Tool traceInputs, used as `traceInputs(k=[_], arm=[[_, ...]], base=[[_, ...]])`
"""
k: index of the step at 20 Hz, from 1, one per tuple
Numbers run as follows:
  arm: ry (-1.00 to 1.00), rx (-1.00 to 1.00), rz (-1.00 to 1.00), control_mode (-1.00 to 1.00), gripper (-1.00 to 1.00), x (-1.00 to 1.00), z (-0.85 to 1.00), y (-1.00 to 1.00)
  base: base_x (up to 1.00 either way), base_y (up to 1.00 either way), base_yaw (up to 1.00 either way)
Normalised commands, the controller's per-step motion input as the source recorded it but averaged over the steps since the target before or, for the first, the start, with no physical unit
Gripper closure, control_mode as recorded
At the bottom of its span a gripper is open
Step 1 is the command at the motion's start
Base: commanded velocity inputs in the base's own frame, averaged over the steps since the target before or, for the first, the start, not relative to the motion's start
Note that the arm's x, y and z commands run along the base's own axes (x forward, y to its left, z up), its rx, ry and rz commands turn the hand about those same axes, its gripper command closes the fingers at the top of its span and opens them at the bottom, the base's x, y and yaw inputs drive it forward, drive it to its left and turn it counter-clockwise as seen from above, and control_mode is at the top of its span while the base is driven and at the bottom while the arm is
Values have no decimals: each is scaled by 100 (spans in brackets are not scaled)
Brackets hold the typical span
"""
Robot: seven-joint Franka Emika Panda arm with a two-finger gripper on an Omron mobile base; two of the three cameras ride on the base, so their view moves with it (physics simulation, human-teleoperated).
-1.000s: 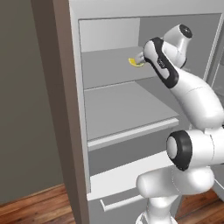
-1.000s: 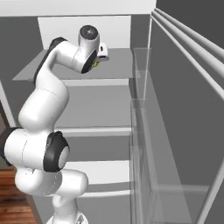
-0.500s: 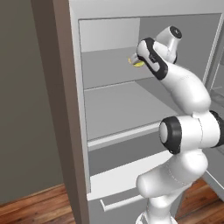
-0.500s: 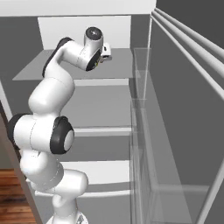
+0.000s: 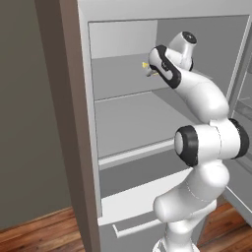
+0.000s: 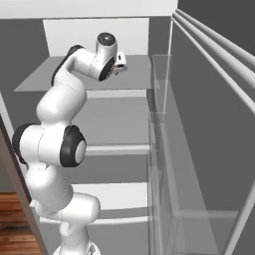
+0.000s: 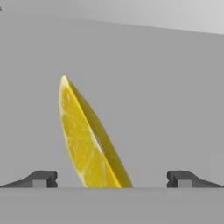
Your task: Take the cheese, steak, and lemon wedge from the fridge and place them on the plate on the dining counter to create an appetizer plate.
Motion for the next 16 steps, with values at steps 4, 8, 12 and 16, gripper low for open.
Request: traceInputs(k=[4,8,12,16], arm=[[1,-7,0,-100,100,21,-33,19],[0,-5,0,-100,100,25,-16,18],[0,-1,0,-100,100,11,-1,2],[-6,-3,0,-100,100,-20,0,0]], base=[[0,0,0],[0,0,0],[0,0,0],[0,0,0]])
